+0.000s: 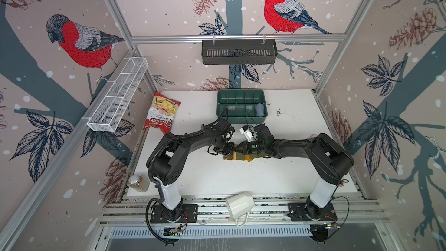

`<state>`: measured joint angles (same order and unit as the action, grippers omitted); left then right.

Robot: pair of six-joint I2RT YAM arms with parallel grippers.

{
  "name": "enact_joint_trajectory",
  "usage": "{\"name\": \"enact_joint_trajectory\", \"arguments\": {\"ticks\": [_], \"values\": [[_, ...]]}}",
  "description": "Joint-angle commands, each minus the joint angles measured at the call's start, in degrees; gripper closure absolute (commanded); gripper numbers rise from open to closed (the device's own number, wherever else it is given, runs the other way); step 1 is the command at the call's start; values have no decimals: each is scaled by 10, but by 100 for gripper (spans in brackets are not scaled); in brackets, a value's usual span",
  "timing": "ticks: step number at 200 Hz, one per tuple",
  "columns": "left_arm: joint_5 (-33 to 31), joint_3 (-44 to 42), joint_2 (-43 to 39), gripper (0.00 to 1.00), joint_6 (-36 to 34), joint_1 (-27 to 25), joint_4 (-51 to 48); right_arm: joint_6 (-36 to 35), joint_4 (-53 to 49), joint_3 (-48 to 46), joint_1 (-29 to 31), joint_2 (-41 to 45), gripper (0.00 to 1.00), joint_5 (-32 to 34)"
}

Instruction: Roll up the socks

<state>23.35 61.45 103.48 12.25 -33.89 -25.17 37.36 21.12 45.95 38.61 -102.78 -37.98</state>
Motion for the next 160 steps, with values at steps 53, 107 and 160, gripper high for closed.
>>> {"name": "enact_joint_trajectory", "arguments": {"ticks": [53,107,160], "values": [[36,-16,-7,85,3,8,25,13,20,26,4,-34,90,-7],[45,-25,-6,85,0,9,32,13,17,41,0,-50,90,-9],[47,-28,-6,85,0,15,41,0,-14,53,6,-66,91,-4]]}}
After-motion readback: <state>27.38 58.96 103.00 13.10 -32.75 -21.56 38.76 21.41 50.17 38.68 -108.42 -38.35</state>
